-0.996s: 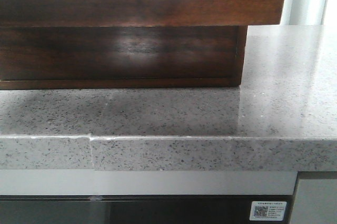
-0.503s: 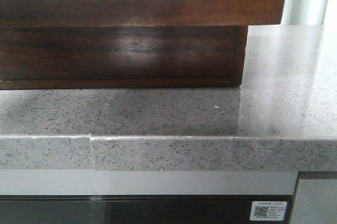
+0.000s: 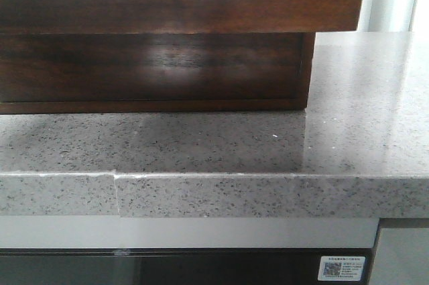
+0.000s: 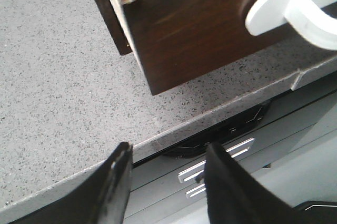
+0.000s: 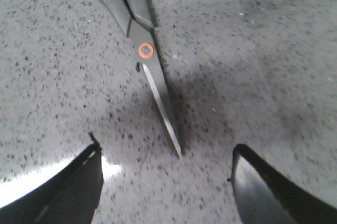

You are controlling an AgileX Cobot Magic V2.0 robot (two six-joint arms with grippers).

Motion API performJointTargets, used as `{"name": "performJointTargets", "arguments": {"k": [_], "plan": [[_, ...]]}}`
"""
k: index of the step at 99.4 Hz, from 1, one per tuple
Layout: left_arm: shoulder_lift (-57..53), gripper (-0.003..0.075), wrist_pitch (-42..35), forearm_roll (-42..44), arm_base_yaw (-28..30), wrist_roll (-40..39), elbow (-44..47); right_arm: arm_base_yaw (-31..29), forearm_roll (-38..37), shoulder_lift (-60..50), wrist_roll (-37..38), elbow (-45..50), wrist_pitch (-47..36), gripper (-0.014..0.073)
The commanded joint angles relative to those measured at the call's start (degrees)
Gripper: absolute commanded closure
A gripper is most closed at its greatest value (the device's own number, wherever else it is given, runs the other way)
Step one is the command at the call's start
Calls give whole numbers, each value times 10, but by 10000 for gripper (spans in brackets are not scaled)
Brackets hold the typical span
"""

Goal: Put scissors in drawer with both arms
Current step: 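Lower the right gripper over the grey-and-orange scissors and grasp them, then carry the scissors with the right gripper into the open drawer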

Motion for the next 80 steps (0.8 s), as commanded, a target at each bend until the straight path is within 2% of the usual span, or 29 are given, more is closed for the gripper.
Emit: {"name": "performJointTargets", "arguments": {"k": [1, 45, 52, 53, 54, 59, 80], "plan": [[5, 428, -36, -8, -4, -8, -19, -7, 20, 29, -37, -55, 9, 144], [5, 428, -36, -8, -4, -8, -19, -6, 36, 206, -92, -215, 108, 146], [5, 428, -36, -8, -4, -8, -19, -6, 36, 222, -96, -230, 115, 180], [5, 428, -36, -8, -4, -8, -19, -6, 36, 224, -99, -231, 115, 190], [5, 428, -39, -8, -4, -8, -19, -6, 37, 237, -109, -244, 121, 240], [5, 428, -39, -8, -4, -8, -19, -6, 37, 246, -109, -254, 127, 265], [5, 427, -39, -8, -4, -8, -19, -6, 37, 267, -118, -275, 139, 278]]}}
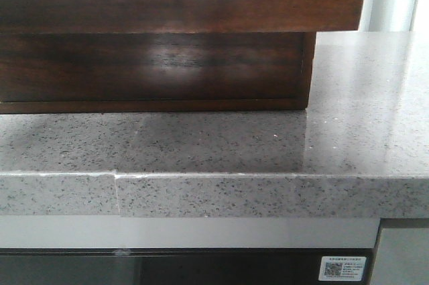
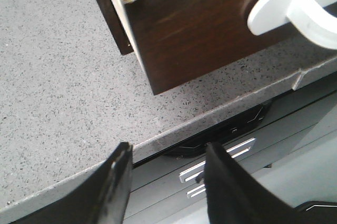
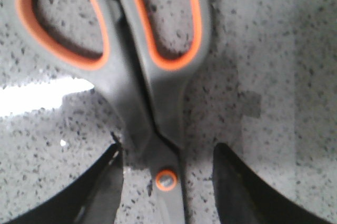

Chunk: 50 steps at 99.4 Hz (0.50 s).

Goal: Put scissors in drawer with both arms
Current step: 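Carry the scissors with the right gripper into the open drawer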

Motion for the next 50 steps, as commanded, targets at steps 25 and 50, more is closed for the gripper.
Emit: {"name": "performJointTargets", "arguments": {"k": [25, 50], "plan": [[5, 428, -38, -9, -4, -7, -19, -4, 3, -15, -14, -20, 9, 281], [5, 428, -38, -9, -4, -7, -19, -4, 6, -15, -21, -20, 14, 522]]}}
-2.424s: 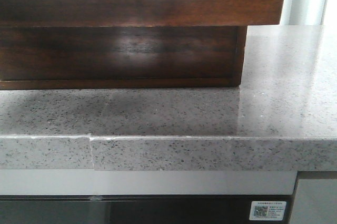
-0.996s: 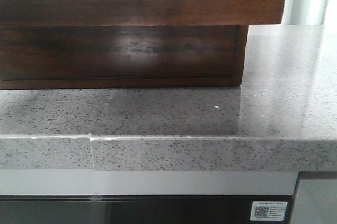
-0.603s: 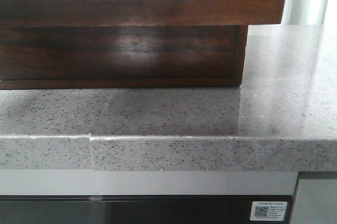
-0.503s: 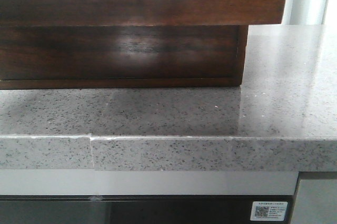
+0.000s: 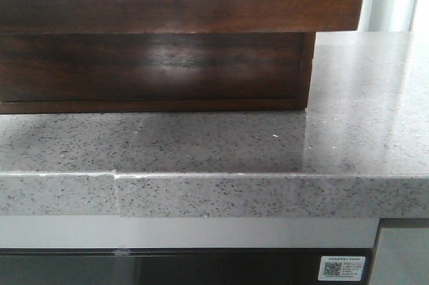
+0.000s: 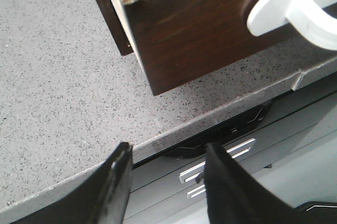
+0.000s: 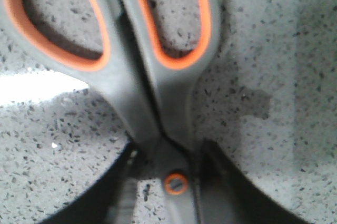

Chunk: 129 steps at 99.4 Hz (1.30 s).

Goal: Put scissors in drawer with both arms
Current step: 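Carry the scissors with the right gripper into the open drawer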

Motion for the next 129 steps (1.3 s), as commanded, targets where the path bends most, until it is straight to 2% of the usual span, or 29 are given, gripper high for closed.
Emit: {"name": "performJointTargets", "arguments": {"k": [1, 8, 22, 52, 63, 79, 100, 129], "plan": [[5, 428, -37, -9, -4, -6, -19, -4, 5, -25, -10, -17, 6, 535], [5, 427, -37, -9, -4, -6, -19, -4, 10, -26, -17, -17, 6, 582], [5, 428, -37, -9, -4, -5, -19, -3, 15, -30, -21, -17, 6, 617], [5, 428, -37, -9, -4, -5, -19, -2, 58, -83, -48, -17, -3, 617], [5, 428, -37, -9, -4, -5, -19, 1, 104, -129, -72, -17, -11, 617], [5, 428, -37, -9, -4, -5, -19, 33, 126, -218, -99, -17, -39, 617], [5, 428, -39, -9, -4, -5, -19, 136, 126, -332, -121, -33, -79, 617], [5, 428, -46, -11, -4, -5, -19, 378, 125, -358, -150, -135, -73, 617]]}}
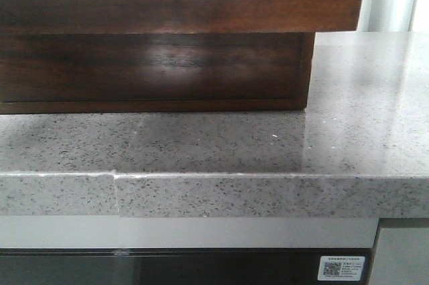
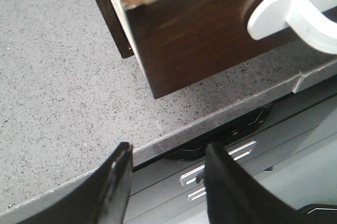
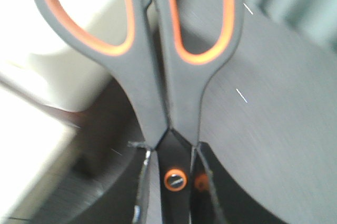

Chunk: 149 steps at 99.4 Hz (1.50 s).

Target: Put scissors in drawer with both arms

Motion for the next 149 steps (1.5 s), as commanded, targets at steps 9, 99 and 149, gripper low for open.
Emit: {"name": "performJointTargets", "arguments": {"k": [9, 99, 149], "plan": [[5, 428, -43, -11, -4, -5, -19, 134, 6, -8, -34, -49, -35, 617], [5, 428, -43, -15, -4, -5, -19, 422, -342, 181, -47, -50, 34, 613], [5, 428, -43, -15, -4, -5, -19, 422, -352, 185, -47, -51, 57, 413]]}}
